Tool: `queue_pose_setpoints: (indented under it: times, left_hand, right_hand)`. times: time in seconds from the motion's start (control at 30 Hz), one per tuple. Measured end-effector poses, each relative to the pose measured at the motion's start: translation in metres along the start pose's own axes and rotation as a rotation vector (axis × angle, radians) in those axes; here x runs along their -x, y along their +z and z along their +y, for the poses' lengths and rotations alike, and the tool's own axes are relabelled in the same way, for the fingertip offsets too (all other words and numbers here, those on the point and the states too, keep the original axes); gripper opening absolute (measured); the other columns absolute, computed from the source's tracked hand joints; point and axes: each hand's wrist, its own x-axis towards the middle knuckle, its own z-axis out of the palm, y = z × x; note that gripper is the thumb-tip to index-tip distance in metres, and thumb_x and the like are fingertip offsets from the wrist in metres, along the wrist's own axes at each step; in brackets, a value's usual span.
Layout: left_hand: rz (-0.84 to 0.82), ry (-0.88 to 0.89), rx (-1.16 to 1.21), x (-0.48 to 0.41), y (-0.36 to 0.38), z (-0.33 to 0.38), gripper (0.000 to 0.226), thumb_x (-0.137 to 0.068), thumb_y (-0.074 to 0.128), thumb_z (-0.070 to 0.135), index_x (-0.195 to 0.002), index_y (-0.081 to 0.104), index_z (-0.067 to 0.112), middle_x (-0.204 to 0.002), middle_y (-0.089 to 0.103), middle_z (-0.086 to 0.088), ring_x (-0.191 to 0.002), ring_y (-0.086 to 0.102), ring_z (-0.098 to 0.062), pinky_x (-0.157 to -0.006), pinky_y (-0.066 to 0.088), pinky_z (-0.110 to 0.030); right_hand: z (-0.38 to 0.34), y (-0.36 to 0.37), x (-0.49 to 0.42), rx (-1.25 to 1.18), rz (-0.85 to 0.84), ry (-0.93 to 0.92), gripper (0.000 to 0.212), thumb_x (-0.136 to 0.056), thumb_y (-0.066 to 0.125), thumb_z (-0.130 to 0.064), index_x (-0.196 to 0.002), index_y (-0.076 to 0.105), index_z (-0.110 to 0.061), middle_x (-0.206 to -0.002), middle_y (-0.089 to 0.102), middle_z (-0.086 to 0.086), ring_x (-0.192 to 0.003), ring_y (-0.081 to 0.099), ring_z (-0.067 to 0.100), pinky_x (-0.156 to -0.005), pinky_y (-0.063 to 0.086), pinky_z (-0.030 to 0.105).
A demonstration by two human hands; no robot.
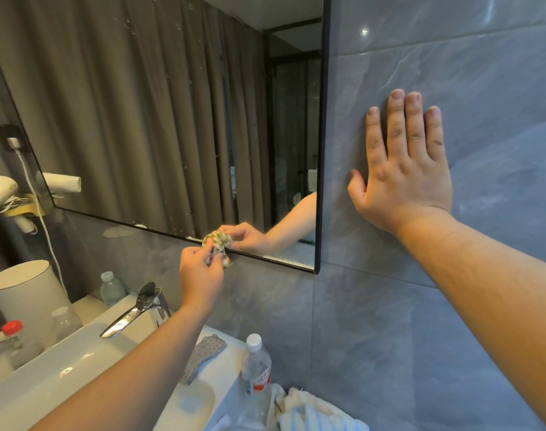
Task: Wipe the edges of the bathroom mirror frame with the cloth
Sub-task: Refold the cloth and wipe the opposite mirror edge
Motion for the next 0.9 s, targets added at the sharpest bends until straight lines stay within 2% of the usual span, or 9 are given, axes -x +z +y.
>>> queue_pose_setpoints:
  times: [0.1,0.33,0.43,0.57,0.73,0.8,0.9]
  left_hand:
    - [0.003,0.024,0.043,0.018,0.010,0.011,0.037,-0.088,0.066,0.003,-0.125,0.064,0.004,-0.099,0.046,-0.006,-0.083,0.050,-0.013,-0.069,0.031,0.004]
    - [-0.035,0.077,0.155,0.062,0.030,0.040,0.034,-0.087,0.068,0.002,-0.121,0.065,0.005,-0.097,0.047,-0.003,-0.084,0.051,0.003,-0.069,0.039,-0.002]
    - [-0.060,0.170,0.180,0.073,0.036,0.045,0.035,-0.085,0.069,0.000,-0.120,0.067,0.007,-0.097,0.047,-0.003,-0.088,0.048,0.008,-0.072,0.041,-0.005]
    - [-0.114,0.334,0.156,0.086,0.045,0.048,0.038,-0.082,0.071,0.000,-0.118,0.068,0.011,-0.094,0.045,0.002,-0.084,0.048,-0.005,-0.072,0.046,-0.018]
    - [-0.176,0.581,0.117,0.100,0.056,0.057,0.039,-0.082,0.066,0.005,-0.121,0.065,0.010,-0.094,0.047,-0.002,-0.084,0.052,-0.023,-0.073,0.050,-0.032]
    - [-0.183,0.635,0.102,0.101,0.057,0.058,0.037,-0.086,0.063,0.010,-0.123,0.062,0.011,-0.094,0.046,-0.002,-0.083,0.053,-0.025,-0.070,0.051,-0.038]
    - [-0.185,0.713,0.062,0.093,0.052,0.056,0.035,-0.086,0.063,0.010,-0.121,0.065,0.006,-0.091,0.050,-0.005,-0.081,0.052,-0.024,-0.066,0.050,-0.039]
  right_hand:
    - [0.000,0.000,-0.001,0.001,-0.005,0.001,0.081,-0.093,0.031,-0.048,-0.156,0.004,-0.005,-0.162,-0.002,0.024,-0.151,-0.004,0.037,-0.121,-0.009,0.046]
    - [0.000,0.000,0.000,-0.003,0.002,0.001,0.081,-0.093,0.031,-0.048,-0.156,0.005,-0.005,-0.162,-0.001,0.024,-0.151,-0.003,0.038,-0.121,-0.008,0.046]
    - [0.001,0.000,-0.001,0.000,0.001,-0.001,0.081,-0.093,0.030,-0.048,-0.156,0.004,-0.005,-0.162,-0.002,0.024,-0.151,-0.003,0.038,-0.122,-0.007,0.046]
    - [0.001,0.001,0.000,0.007,0.003,-0.001,0.081,-0.092,0.030,-0.048,-0.156,0.004,-0.005,-0.162,-0.002,0.024,-0.151,-0.003,0.037,-0.122,-0.008,0.046]
    - [0.001,0.001,-0.001,0.010,0.004,-0.001,0.080,-0.095,0.034,-0.047,-0.156,0.004,-0.005,-0.162,-0.002,0.023,-0.151,-0.004,0.037,-0.121,-0.008,0.047]
    - [0.001,0.000,0.000,0.010,-0.005,0.001,0.082,-0.095,0.039,-0.047,-0.156,0.004,-0.005,-0.163,-0.002,0.023,-0.151,-0.004,0.037,-0.122,-0.007,0.047]
    - [0.001,0.000,0.001,0.010,-0.004,0.001,0.083,-0.095,0.040,-0.048,-0.156,0.004,-0.005,-0.163,-0.002,0.023,-0.151,-0.004,0.037,-0.122,-0.006,0.048]
